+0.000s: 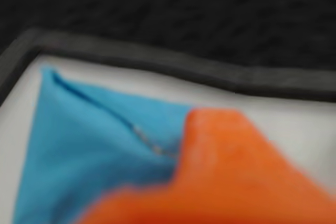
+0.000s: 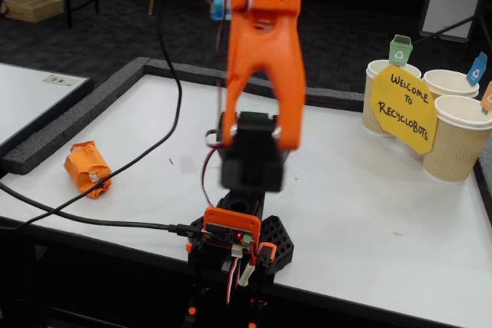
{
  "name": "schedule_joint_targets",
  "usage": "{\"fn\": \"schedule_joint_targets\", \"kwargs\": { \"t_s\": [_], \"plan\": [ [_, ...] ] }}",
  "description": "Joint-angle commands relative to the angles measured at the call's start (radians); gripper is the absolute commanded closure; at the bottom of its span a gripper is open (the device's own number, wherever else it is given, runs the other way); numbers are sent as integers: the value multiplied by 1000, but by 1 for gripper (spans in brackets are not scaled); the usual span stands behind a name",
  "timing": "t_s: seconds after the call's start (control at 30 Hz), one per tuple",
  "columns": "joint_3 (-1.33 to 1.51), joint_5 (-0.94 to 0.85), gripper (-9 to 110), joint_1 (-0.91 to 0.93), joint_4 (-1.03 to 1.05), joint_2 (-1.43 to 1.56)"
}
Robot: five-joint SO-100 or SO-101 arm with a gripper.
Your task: Sort rubbish by color.
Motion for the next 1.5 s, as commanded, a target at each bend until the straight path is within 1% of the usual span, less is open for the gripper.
{"fn": "schedule_joint_targets", "kwargs": {
  "t_s": [0.0,0.2,0.5,0.6,0.93,1.03,1.13,1.23,1.3,1.47],
  "plan": [
    [52,-54,101,181,-101,67],
    [210,-206,101,437,-233,210],
    [334,-216,101,663,-287,337],
    [351,-218,101,707,-313,341],
    [402,-218,101,752,-387,311],
    [405,-218,101,788,-433,244],
    [379,-218,101,821,-505,104],
    [275,-216,101,851,-578,-140],
    [222,-216,101,853,-672,-255],
    [32,-216,101,854,-816,-561]
  ]
}}
